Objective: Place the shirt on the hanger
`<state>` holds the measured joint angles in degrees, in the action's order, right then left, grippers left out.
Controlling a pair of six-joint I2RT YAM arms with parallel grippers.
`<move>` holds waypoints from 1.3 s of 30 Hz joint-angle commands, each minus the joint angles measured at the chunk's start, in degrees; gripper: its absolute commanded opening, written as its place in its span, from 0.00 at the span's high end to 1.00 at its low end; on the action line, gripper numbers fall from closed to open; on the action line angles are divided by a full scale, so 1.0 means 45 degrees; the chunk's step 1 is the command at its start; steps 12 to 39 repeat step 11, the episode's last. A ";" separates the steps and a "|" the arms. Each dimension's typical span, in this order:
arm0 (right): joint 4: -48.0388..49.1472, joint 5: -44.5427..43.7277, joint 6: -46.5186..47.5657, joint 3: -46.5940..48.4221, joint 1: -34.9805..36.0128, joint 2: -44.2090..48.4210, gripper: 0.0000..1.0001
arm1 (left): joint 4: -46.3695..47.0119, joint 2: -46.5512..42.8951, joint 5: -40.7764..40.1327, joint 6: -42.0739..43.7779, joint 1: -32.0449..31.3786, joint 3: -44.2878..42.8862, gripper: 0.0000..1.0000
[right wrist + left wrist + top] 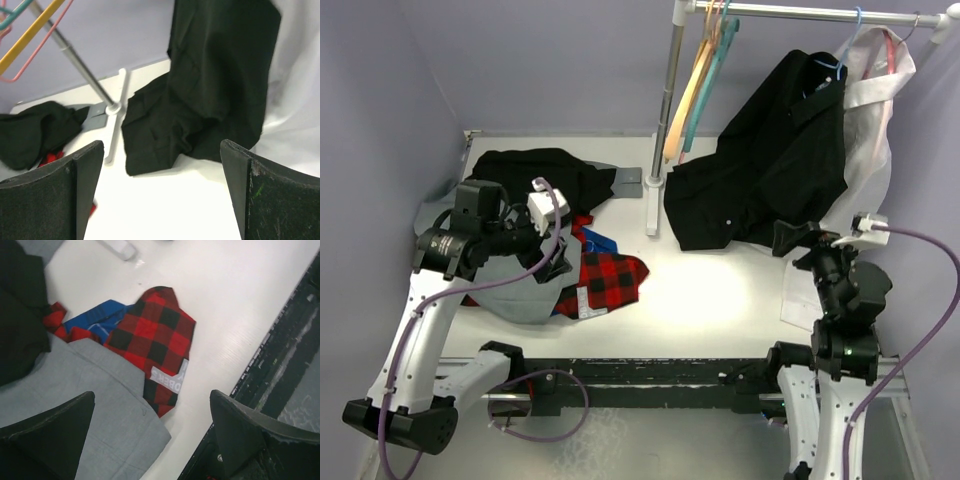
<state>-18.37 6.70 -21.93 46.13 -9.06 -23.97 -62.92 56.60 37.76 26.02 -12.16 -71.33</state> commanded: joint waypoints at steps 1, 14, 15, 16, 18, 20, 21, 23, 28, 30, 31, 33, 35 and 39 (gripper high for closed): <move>-0.0151 0.1351 -0.0435 -0.0526 -0.0006 0.1244 0.00 | 0.1829 -0.0475 -0.2841 -0.2940 -0.0032 -0.0204 0.01; -0.1265 0.1220 -0.0384 0.0321 0.0615 0.1542 0.00 | 0.4230 -0.2011 -0.7934 -0.4449 0.0525 0.0970 0.01; -0.1265 0.1220 -0.0384 0.0321 0.0615 0.1542 0.00 | 0.4230 -0.2011 -0.7934 -0.4449 0.0525 0.0970 0.01; -0.1265 0.1220 -0.0384 0.0321 0.0615 0.1542 0.00 | 0.4230 -0.2011 -0.7934 -0.4449 0.0525 0.0970 0.01; -0.1265 0.1220 -0.0384 0.0321 0.0615 0.1542 0.00 | 0.4230 -0.2011 -0.7934 -0.4449 0.0525 0.0970 0.01; -0.1265 0.1220 -0.0384 0.0321 0.0615 0.1542 0.00 | 0.4230 -0.2011 -0.7934 -0.4449 0.0525 0.0970 0.01; -0.1265 0.1220 -0.0384 0.0321 0.0615 0.1542 0.00 | 0.4230 -0.2011 -0.7934 -0.4449 0.0525 0.0970 0.01; -0.1265 0.1220 -0.0384 0.0321 0.0615 0.1542 0.00 | 0.4230 -0.2011 -0.7934 -0.4449 0.0525 0.0970 0.01; -0.1265 0.1220 -0.0384 0.0321 0.0615 0.1542 0.00 | 0.4230 -0.2011 -0.7934 -0.4449 0.0525 0.0970 0.01; -0.1265 0.1220 -0.0384 0.0321 0.0615 0.1542 0.00 | 0.4230 -0.2011 -0.7934 -0.4449 0.0525 0.0970 0.01; -0.1265 0.1220 -0.0384 0.0321 0.0615 0.1542 0.00 | 0.4230 -0.2011 -0.7934 -0.4449 0.0525 0.0970 0.01; -0.1265 0.1220 -0.0384 0.0321 0.0615 0.1542 0.00 | 0.4230 -0.2011 -0.7934 -0.4449 0.0525 0.0970 0.01; -0.1265 0.1220 -0.0384 0.0321 0.0615 0.1542 0.00 | 0.4230 -0.2011 -0.7934 -0.4449 0.0525 0.0970 0.01; -0.1265 0.1220 -0.0384 0.0321 0.0615 0.1542 0.00 | 0.4230 -0.2011 -0.7934 -0.4449 0.0525 0.0970 0.01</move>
